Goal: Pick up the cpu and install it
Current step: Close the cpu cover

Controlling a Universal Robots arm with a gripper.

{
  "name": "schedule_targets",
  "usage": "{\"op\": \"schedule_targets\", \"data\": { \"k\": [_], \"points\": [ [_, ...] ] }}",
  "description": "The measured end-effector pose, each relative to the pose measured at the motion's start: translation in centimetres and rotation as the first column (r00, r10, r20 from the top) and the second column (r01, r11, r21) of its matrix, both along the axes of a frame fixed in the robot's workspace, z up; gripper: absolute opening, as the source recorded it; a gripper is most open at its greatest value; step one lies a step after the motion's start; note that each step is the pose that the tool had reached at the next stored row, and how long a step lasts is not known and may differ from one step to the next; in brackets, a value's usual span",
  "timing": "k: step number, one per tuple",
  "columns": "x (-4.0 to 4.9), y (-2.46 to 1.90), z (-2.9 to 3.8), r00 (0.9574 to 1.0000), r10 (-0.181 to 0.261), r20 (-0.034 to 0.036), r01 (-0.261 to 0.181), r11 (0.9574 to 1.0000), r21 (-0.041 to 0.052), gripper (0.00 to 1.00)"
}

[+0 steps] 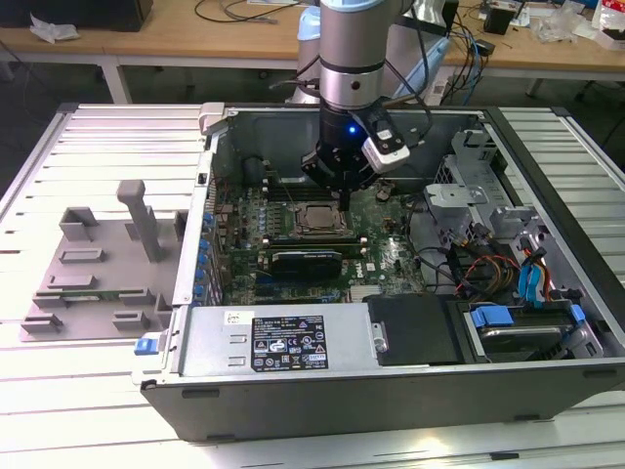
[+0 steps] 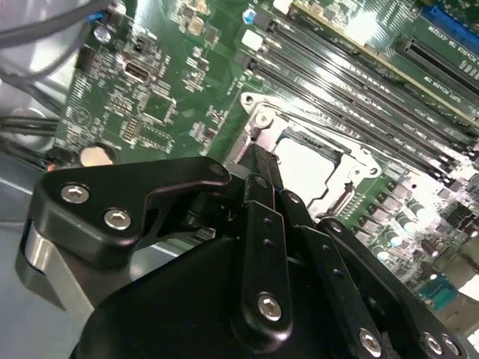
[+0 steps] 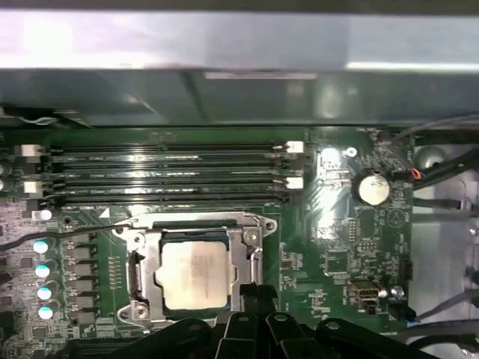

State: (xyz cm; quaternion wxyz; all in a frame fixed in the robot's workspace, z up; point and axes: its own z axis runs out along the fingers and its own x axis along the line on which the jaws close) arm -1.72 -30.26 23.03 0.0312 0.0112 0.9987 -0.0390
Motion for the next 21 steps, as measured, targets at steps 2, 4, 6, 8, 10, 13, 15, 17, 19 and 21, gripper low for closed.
{"op": "schedule_targets", "data": {
  "k": [2, 4, 6, 8, 10, 13, 15, 17, 19, 21],
  "points": [
    [-0.99, 0.0, -0.08, 1.0, 0.003, 0.0, -0.003, 1.0, 0.0003, 0.11],
    [-1.48, 0.0, -0.24, 1.0, 0.002, -0.0001, -0.002, 1.0, 0.0002, 0.11],
    [-1.7, 0.0, -0.44, 1.0, -0.009, -0.0001, 0.009, 1.0, 0.0001, 0.11],
    [-1.78, -0.01, -0.49, 0.9999, -0.012, -0.0002, 0.012, 0.9999, 0.0, 0.11],
    [-1.78, -0.2, -0.54, 0.9999, -0.012, -0.0028, 0.013, 0.9993, 0.0355, 0.11],
    [-1.77, -0.47, -0.62, 0.9997, -0.012, -0.0216, 0.013, 0.9991, 0.0407, 0.11],
    [-1.78, -0.86, -0.79, 0.999, -0.012, -0.043, 0.014, 0.9991, 0.0403, 0.11],
    [-1.79, -0.88, -0.8, 0.9989, -0.012, -0.0451, 0.014, 0.9991, 0.0403, 0.11],
    [-1.97, -0.9, -0.8, 0.999, -0.011, -0.0437, 0.013, 0.9991, 0.0406, 0.11],
    [-2.02, -0.91, -0.45, 0.9992, -0.01, -0.0393, 0.011, 0.9991, 0.0406, 0.11]
  ]
}}
